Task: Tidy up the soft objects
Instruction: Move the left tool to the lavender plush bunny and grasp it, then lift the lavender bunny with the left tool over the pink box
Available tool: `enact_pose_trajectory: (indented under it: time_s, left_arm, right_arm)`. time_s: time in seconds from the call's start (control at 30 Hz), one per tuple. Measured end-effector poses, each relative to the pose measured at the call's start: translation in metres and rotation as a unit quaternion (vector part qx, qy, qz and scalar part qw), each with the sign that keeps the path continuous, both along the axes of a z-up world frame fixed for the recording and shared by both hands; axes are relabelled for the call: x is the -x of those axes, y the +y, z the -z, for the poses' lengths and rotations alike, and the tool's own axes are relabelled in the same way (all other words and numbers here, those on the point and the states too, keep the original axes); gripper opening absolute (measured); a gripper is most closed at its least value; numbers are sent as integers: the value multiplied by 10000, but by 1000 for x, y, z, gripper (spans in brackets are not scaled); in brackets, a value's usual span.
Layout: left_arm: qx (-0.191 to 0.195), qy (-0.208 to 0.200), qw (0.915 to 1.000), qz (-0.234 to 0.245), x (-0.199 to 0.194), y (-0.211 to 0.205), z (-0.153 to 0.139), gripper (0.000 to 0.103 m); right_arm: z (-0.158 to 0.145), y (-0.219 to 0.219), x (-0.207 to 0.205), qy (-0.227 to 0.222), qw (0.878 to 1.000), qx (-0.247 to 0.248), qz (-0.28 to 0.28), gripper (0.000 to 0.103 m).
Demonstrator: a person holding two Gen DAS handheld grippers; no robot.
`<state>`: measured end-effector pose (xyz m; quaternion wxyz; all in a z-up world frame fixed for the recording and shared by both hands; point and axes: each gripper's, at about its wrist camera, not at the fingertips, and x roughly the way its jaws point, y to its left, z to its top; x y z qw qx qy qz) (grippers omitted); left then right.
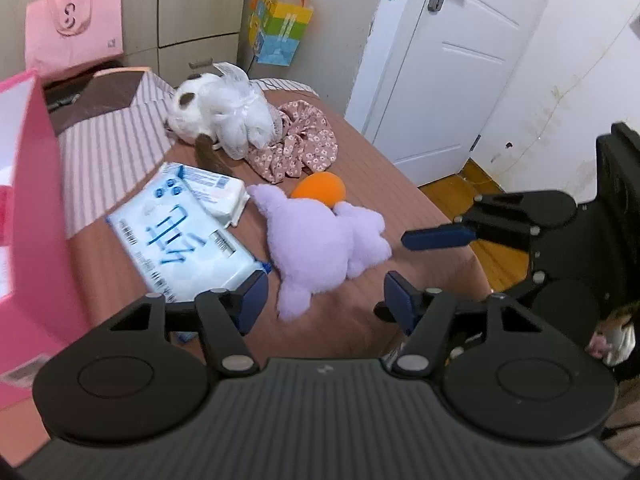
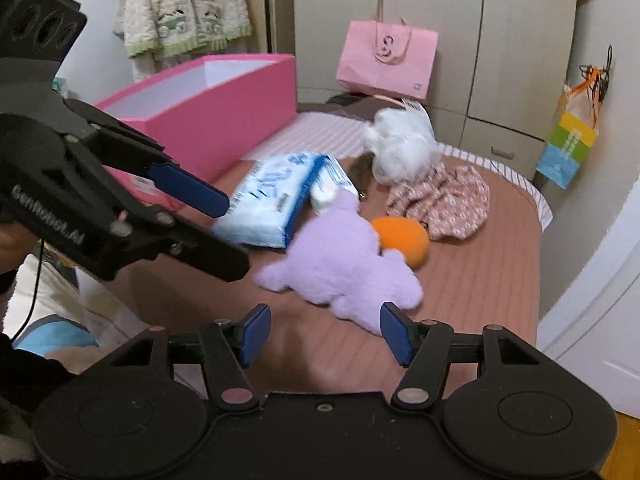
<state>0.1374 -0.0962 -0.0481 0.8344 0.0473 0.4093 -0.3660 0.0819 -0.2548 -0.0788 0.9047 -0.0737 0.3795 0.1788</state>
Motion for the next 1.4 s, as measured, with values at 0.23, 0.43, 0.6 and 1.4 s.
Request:
enact_pose_trajectory:
  time_s: [0.23,0.43,0.6,1.4]
  left_arm:
    - [-171,-559,9977,-354,-18,-24,19,57]
    - [40,-100,9991,-407,-30,-26,37,52]
    - [-115,-29,9985,-533,-20,-32,49,49]
    - [-96,-31,9982,-597,8,-25,31,46]
  right_arm:
    - [25,-12,-14,-134,9989,-234,377,66]
    - [42,-8,-15,-513,9978,-201,379,68]
    - [47,-1,-14,-660,9963,-327,440,81]
    - [34,36,7,-862,9949,206,489,88]
